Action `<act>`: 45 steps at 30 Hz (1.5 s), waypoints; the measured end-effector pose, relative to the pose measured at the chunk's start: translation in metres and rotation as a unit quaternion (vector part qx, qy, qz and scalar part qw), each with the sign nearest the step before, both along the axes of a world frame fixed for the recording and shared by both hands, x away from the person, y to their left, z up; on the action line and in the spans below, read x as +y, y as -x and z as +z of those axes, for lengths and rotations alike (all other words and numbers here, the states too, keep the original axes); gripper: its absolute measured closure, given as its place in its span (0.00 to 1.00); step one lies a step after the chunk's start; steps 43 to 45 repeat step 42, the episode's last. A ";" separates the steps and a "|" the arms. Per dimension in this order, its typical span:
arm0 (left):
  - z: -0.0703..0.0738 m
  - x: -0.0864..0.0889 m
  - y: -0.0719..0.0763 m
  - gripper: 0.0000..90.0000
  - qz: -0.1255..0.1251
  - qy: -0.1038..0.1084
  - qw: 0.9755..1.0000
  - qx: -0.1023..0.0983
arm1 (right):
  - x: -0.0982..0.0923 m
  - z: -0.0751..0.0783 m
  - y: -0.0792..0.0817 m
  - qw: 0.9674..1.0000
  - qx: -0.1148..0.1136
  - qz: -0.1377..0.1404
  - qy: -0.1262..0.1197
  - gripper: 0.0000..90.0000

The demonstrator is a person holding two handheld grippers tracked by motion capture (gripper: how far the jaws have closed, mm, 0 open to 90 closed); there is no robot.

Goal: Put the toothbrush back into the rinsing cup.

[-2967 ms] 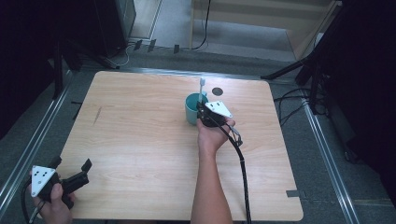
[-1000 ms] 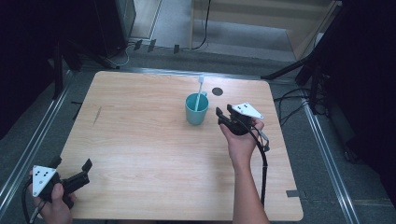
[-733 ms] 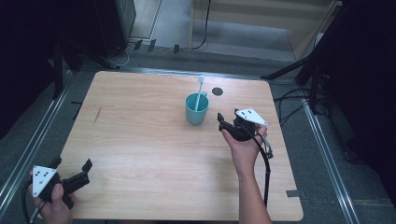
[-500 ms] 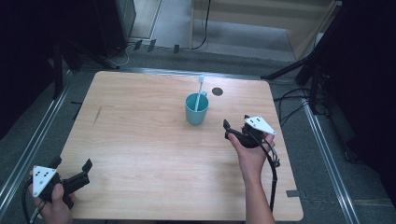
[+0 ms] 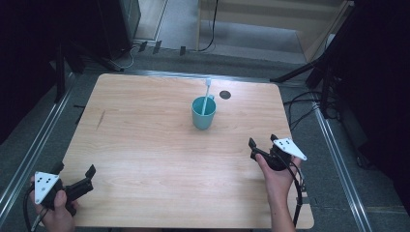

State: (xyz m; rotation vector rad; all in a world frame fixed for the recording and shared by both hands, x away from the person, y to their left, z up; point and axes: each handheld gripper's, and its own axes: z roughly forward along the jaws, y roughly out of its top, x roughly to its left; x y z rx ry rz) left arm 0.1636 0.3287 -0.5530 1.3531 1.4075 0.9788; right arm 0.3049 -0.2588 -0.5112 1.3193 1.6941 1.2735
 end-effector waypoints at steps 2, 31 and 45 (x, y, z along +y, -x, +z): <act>0.000 0.000 0.000 0.00 0.000 0.000 1.000 0.000 | -0.007 -0.004 0.005 1.000 0.000 -0.008 -0.001 0.15; 0.000 -0.003 0.001 0.00 -0.006 -0.012 1.000 -0.002 | -0.077 -0.033 0.069 1.000 -0.001 -0.025 -0.018 0.15; 0.000 -0.003 0.001 0.00 -0.005 -0.015 1.000 -0.001 | -0.087 -0.034 0.083 0.999 -0.021 -0.026 -0.019 0.19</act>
